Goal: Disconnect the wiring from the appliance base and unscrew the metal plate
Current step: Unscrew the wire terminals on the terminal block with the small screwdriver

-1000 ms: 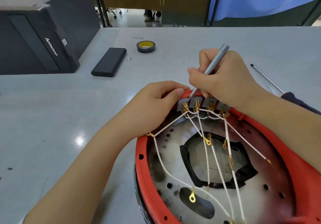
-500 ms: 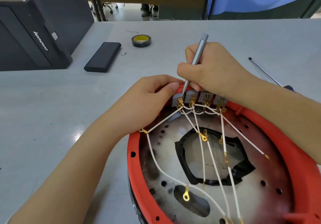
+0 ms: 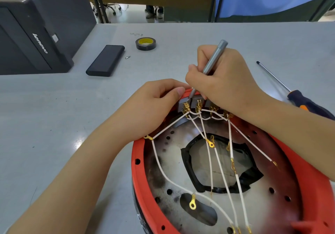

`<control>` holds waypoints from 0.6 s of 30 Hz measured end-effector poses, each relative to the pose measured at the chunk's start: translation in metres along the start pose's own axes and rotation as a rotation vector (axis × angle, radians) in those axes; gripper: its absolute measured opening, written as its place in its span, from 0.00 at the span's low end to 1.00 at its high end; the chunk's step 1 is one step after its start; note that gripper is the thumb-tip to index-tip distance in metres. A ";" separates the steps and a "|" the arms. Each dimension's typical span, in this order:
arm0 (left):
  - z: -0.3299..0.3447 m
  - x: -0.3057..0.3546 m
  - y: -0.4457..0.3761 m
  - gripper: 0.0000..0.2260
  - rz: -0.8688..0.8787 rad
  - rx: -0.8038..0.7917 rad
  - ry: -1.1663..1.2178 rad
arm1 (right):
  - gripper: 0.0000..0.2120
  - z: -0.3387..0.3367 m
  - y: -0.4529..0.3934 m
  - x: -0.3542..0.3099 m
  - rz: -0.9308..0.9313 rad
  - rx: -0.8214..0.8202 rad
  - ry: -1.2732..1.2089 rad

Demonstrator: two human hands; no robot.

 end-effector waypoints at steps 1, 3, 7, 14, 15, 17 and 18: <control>0.000 0.000 0.000 0.11 -0.003 0.000 -0.002 | 0.17 0.001 0.000 0.001 0.007 -0.006 -0.004; 0.000 -0.001 0.000 0.11 -0.009 0.003 -0.006 | 0.16 0.003 -0.001 0.004 0.030 -0.024 -0.011; 0.000 -0.001 0.000 0.11 -0.018 -0.001 0.009 | 0.16 0.010 -0.008 0.016 0.152 -0.092 -0.076; 0.000 -0.001 0.000 0.11 -0.023 0.002 0.000 | 0.15 0.014 -0.011 0.021 0.196 -0.135 -0.097; 0.001 -0.001 0.000 0.11 -0.023 0.000 0.001 | 0.15 0.011 -0.009 0.018 0.161 -0.105 -0.082; 0.001 -0.001 0.000 0.11 -0.017 -0.005 0.001 | 0.14 0.005 -0.004 0.010 0.077 -0.047 -0.042; 0.001 0.000 0.000 0.11 -0.013 -0.007 0.001 | 0.14 0.002 -0.002 0.006 0.045 -0.027 -0.032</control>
Point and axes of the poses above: each hand's wrist, its own y-axis away from the middle knuckle, its own z-axis out of the palm, x = y × z, the point moved 8 cm from there along -y, towards the middle knuckle, and after that the axes turned 2 degrees about -z, right-handed, at the moved point
